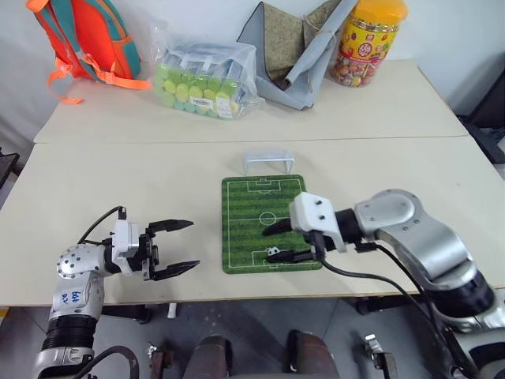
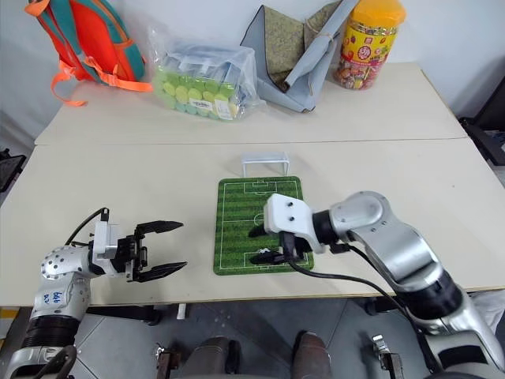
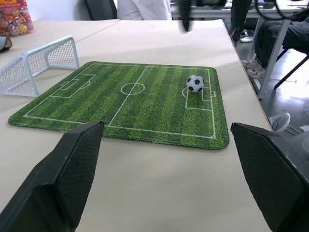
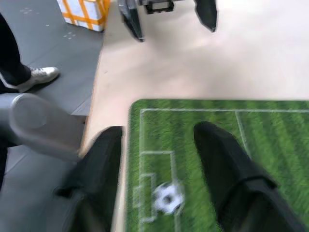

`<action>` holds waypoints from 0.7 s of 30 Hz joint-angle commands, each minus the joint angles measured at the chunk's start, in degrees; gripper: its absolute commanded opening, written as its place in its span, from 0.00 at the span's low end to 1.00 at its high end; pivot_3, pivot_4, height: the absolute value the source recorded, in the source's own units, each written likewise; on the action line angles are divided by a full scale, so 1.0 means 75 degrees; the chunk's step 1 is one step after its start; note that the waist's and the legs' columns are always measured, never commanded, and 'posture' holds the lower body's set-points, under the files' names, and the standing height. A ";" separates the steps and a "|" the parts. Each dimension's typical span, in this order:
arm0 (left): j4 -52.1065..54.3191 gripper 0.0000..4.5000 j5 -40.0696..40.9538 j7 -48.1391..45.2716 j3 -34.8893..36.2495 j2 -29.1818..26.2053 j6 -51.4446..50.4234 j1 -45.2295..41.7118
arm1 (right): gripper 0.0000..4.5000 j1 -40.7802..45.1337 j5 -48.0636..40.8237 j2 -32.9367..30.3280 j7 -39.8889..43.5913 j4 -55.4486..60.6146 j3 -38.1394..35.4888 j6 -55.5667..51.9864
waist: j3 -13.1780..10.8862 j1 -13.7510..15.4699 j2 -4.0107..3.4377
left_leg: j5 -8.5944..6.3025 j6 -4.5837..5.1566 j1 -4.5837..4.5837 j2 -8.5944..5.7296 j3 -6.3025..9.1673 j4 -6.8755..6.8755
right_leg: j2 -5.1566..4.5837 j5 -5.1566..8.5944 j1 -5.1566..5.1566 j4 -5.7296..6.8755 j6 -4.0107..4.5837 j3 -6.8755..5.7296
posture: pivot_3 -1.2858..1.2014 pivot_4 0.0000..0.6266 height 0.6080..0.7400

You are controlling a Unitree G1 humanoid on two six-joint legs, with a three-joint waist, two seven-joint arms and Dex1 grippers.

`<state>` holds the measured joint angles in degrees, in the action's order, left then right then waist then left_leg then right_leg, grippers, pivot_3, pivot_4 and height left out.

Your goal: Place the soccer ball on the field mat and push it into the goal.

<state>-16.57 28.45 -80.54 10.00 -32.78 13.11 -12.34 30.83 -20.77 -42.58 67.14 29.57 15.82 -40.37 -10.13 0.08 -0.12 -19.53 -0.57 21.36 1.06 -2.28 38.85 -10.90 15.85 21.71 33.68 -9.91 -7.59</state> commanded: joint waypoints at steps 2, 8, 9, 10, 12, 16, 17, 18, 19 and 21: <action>-0.0099 1.00 0.0050 -0.0130 0.0001 -0.0005 0.0103 -0.0126 | 0.19 -0.0991 0.0055 -0.0343 -0.0112 0.0261 -0.0053 0.0393 | -0.0001 -0.0012 0.0004 | -0.0004 0.0003 0.0000 -0.0001 -0.0003 0.0000 | 0.0000 0.0000 -0.0002 -0.0005 0.0000 0.0000 | 0.52 0.24 1.00; -0.0260 1.00 0.0024 -0.0208 -0.0042 0.0040 0.0134 -0.0313 | 0.01 -0.0961 0.0469 0.0182 -0.0413 -0.0738 0.0367 0.0972 | -0.0003 -0.0080 0.0008 | -0.0003 0.0001 -0.0010 0.0005 -0.0017 0.0011 | 0.0001 0.0000 -0.0002 0.0008 0.0000 0.0005 | 0.52 0.24 1.00; -0.0249 1.00 0.0024 -0.0212 -0.0056 0.0047 0.0131 -0.0335 | 0.01 -0.0882 0.0577 0.0348 -0.0477 -0.1009 0.0463 0.1097 | -0.0003 -0.0076 0.0008 | -0.0002 0.0001 -0.0010 0.0007 -0.0017 0.0012 | 0.0003 0.0000 -0.0002 0.0009 0.0000 0.0005 | 0.52 0.24 1.00; -0.0223 1.00 0.0032 -0.0198 -0.0054 0.0051 0.0118 -0.0349 | 0.01 -0.0829 0.0661 0.0465 -0.0498 -0.1210 0.0538 0.1203 | -0.0003 -0.0073 0.0008 | -0.0002 0.0001 -0.0008 0.0008 -0.0017 0.0014 | 0.0004 0.0000 -0.0002 0.0010 0.0000 0.0005 | 0.52 0.24 1.00; -0.0190 1.00 0.0045 -0.0207 -0.0028 0.0026 0.0107 -0.0331 | 0.01 -0.0779 0.0761 0.0632 -0.0542 -0.1483 0.0626 0.1341 | -0.0003 -0.0055 0.0009 | -0.0002 0.0001 -0.0008 0.0009 -0.0016 0.0016 | 0.0005 0.0000 -0.0002 0.0010 0.0000 0.0005 | 0.52 0.24 1.00; -0.0134 1.00 0.0063 -0.0214 0.0046 -0.0050 0.0112 -0.0226 | 0.01 -0.0785 0.0885 0.0812 -0.0495 -0.1809 0.0724 0.1581 | -0.0004 -0.0014 0.0010 | -0.0003 0.0001 -0.0005 0.0009 -0.0013 0.0014 | 0.0005 0.0000 -0.0001 0.0007 0.0000 0.0000 | 0.52 0.24 1.00; -0.0114 1.00 0.0067 -0.0211 0.0057 -0.0059 0.0106 -0.0201 | 0.01 -0.0760 0.0924 0.0869 -0.0502 -0.1937 0.0756 0.1648 | -0.0004 -0.0024 0.0010 | -0.0004 0.0002 -0.0005 0.0009 -0.0012 0.0014 | 0.0005 0.0000 -0.0001 0.0006 0.0000 0.0000 | 0.52 0.24 1.00; -0.0087 1.00 0.0070 -0.0199 0.0066 -0.0066 0.0097 -0.0178 | 0.01 -0.0699 0.0996 0.0953 -0.0513 -0.2140 0.0794 0.1757 | -0.0004 -0.0030 0.0010 | -0.0004 0.0002 -0.0005 0.0008 -0.0014 0.0014 | 0.0005 0.0000 -0.0001 0.0005 0.0000 0.0000 | 0.52 0.24 1.00; -0.0086 1.00 0.0072 -0.0194 0.0072 -0.0070 0.0095 -0.0172 | 0.01 -0.0649 0.1054 0.1021 -0.0521 -0.2296 0.0824 0.1843 | -0.0004 -0.0036 0.0010 | -0.0004 0.0002 -0.0004 0.0008 -0.0015 0.0014 | 0.0005 0.0000 -0.0001 0.0005 0.0000 0.0000 | 0.52 0.24 1.00; -0.0118 1.00 0.0055 -0.0177 0.0073 -0.0067 0.0111 -0.0195 | 0.01 -0.0396 0.1271 0.1264 -0.0723 -0.2859 0.0779 0.2097 | -0.0004 -0.0043 0.0010 | -0.0004 0.0002 -0.0005 0.0009 -0.0016 0.0015 | 0.0007 0.0000 -0.0001 0.0007 0.0000 0.0002 | 0.52 0.24 1.00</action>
<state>-18.72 28.36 -81.95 9.85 -32.65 13.29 -13.93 26.04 -12.23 -33.97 62.86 9.74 22.37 -26.87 -10.16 -0.24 -0.04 -19.56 -0.56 21.32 1.12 -2.40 38.97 -10.85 15.85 21.69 33.74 -9.91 -7.58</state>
